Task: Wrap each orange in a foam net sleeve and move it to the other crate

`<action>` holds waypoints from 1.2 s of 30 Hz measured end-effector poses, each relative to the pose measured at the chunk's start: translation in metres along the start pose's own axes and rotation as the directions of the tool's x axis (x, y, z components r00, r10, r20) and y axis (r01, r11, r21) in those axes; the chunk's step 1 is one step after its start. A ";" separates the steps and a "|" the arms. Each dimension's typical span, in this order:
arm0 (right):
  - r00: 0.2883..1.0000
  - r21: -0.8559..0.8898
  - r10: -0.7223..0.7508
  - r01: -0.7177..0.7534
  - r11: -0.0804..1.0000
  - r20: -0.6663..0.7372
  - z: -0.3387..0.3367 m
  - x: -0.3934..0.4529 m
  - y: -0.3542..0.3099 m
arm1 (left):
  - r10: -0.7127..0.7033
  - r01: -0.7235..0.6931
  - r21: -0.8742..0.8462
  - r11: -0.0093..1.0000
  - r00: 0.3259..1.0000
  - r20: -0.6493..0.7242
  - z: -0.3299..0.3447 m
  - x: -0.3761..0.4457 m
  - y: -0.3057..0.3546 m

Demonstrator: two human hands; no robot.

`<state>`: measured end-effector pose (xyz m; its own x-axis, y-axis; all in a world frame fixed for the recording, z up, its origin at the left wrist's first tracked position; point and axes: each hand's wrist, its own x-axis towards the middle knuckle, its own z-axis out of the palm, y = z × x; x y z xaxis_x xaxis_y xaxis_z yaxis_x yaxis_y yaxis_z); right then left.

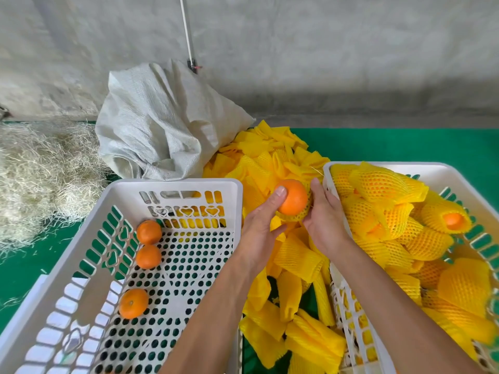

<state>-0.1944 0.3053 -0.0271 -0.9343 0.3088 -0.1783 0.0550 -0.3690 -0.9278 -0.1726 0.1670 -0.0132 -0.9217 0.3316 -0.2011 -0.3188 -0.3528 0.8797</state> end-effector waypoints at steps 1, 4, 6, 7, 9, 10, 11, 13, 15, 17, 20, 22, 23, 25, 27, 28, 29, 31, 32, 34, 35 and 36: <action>1.000 0.051 0.018 -0.019 0.999 0.018 -0.001 0.001 -0.002 | -0.005 0.006 -0.026 1.000 1.000 0.017 -0.001 0.000 0.000; 0.991 0.118 0.036 -0.051 0.992 0.127 -0.005 0.001 -0.009 | 0.025 -0.025 0.005 1.000 1.000 -0.008 -0.002 0.001 -0.001; 0.985 0.081 0.024 -0.038 0.996 0.169 -0.007 0.000 -0.008 | 0.050 -0.048 0.041 0.998 0.998 -0.048 -0.003 0.003 -0.002; 0.987 0.032 -0.007 0.002 0.999 0.160 -0.006 -0.001 -0.007 | 0.064 -0.060 0.060 0.996 0.995 -0.070 -0.003 0.002 -0.003; 0.987 -0.139 -0.126 0.138 0.981 0.096 -0.005 -0.002 -0.004 | 0.089 -0.077 0.099 0.992 0.988 -0.123 0.000 0.002 -0.004; 0.976 -0.238 -0.212 0.220 0.946 0.059 -0.006 -0.002 -0.003 | 0.094 -0.077 0.117 0.990 0.984 -0.151 0.001 0.002 -0.006; 0.953 -0.333 -0.303 0.296 0.895 0.032 -0.007 -0.001 -0.002 | 0.092 -0.069 0.132 0.989 0.979 -0.180 0.003 0.001 -0.007; 0.876 -0.475 -0.479 0.447 0.758 0.061 -0.010 -0.003 -0.001 | 0.081 -0.040 0.168 0.985 0.967 -0.242 0.006 0.002 -0.010; 0.760 -0.550 -0.630 0.600 0.581 0.164 -0.010 -0.006 -0.001 | 0.083 -0.016 0.229 0.973 0.954 -0.287 0.006 0.003 -0.014; 0.628 -0.601 -0.730 0.703 0.381 0.271 -0.010 -0.009 -0.002 | 0.075 0.008 0.264 0.965 0.950 -0.302 0.006 0.005 -0.017; 0.501 -0.654 -0.754 0.746 0.127 0.425 -0.009 -0.015 -0.002 | 0.030 0.073 0.290 0.954 0.941 -0.338 0.003 0.008 -0.020; 0.434 -0.650 -0.722 0.759 -0.029 0.539 -0.008 -0.019 -0.001 | 0.031 0.092 0.315 0.945 0.931 -0.364 -0.001 0.011 -0.024; 0.402 -0.629 -0.700 0.772 -0.089 0.591 -0.006 -0.021 0.000 | 0.047 0.084 0.325 0.942 0.925 -0.376 -0.002 0.012 -0.026; 0.330 -0.577 -0.664 0.794 -0.190 0.672 -0.002 -0.025 -0.001 | 0.061 0.082 0.334 0.939 0.916 -0.396 -0.004 0.013 -0.028; 0.290 -0.544 -0.643 0.805 -0.237 0.708 0.001 -0.025 -0.003 | 0.039 0.085 0.284 0.955 0.912 -0.407 -0.002 0.011 -0.028; 0.296 -0.539 -0.643 0.814 -0.217 0.706 0.002 -0.026 -0.003 | 0.031 0.077 0.251 0.965 0.916 -0.401 -0.001 0.010 -0.027; 0.320 -0.538 -0.650 0.827 -0.162 0.689 0.002 -0.027 -0.003 | 0.025 0.061 0.207 0.977 0.921 -0.389 0.000 0.010 -0.027; 0.422 -0.540 -0.673 0.841 0.040 0.607 0.001 -0.030 -0.002 | 0.028 0.002 0.083 0.997 0.931 -0.364 0.001 0.009 -0.023; 0.489 -0.547 -0.681 0.823 0.154 0.545 0.001 -0.031 -0.001 | 0.043 -0.032 0.037 0.999 0.934 -0.354 0.001 0.009 -0.021; 0.612 -0.593 -0.672 0.744 0.309 0.418 0.001 -0.029 0.001 | 0.091 -0.096 0.001 0.995 0.938 -0.335 -0.001 0.010 -0.019; 0.665 -0.636 -0.650 0.689 0.346 0.367 0.000 -0.028 0.003 | 0.117 -0.120 0.011 0.993 0.938 -0.325 -0.001 0.010 -0.018; 0.725 -0.678 -0.607 0.626 0.386 0.324 -0.001 -0.025 0.005 | 0.142 -0.135 0.045 0.990 0.935 -0.325 -0.002 0.009 -0.017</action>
<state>-0.1702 0.2969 -0.0281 -0.8253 0.1641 0.5403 -0.3246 0.6451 -0.6917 -0.1759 0.1747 -0.0312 -0.9788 -0.0250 -0.2031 -0.1812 -0.3551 0.9171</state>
